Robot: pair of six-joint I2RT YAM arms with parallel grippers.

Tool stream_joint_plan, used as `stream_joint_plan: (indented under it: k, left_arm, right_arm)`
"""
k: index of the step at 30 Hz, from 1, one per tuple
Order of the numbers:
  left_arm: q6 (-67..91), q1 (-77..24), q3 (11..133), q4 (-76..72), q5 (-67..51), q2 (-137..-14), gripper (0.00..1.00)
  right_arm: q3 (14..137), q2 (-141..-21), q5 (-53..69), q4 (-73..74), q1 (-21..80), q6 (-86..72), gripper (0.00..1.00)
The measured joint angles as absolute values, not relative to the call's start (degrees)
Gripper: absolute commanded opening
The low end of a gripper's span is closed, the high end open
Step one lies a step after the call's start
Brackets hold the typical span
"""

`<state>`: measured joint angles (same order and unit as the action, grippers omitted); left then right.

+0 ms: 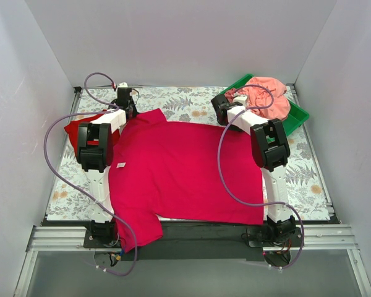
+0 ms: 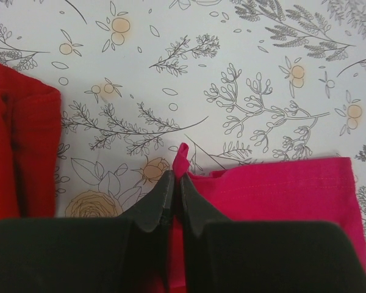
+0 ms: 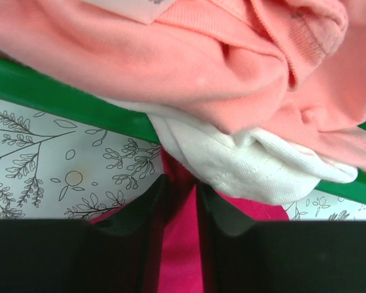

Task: Fold and stack the t-shirts
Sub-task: Fold the tshirt

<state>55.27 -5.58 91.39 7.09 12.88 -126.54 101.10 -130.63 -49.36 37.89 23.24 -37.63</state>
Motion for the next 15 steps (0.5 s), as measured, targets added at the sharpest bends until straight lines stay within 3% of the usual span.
stream_joint_plan:
  k: [2, 8, 15]
  left_arm:
    - [55.27, -5.58, 90.74, 7.01, 12.67, -125.34, 0.00]
    - [55.07, -5.58, 90.30, 5.54, 12.62, -122.54, 0.00]
    - [54.85, -5.58, 87.57, 3.81, 10.79, -121.03, 0.00]
  right_arm:
    - [101.12, -130.74, -49.36, 38.02, 23.14, -37.30, 0.26]
    - [101.54, -131.20, -48.93, 38.46, 22.81, -37.04, 0.01]
    - [102.37, -131.24, -48.36, 39.09, 22.74, -36.40, 0.01]
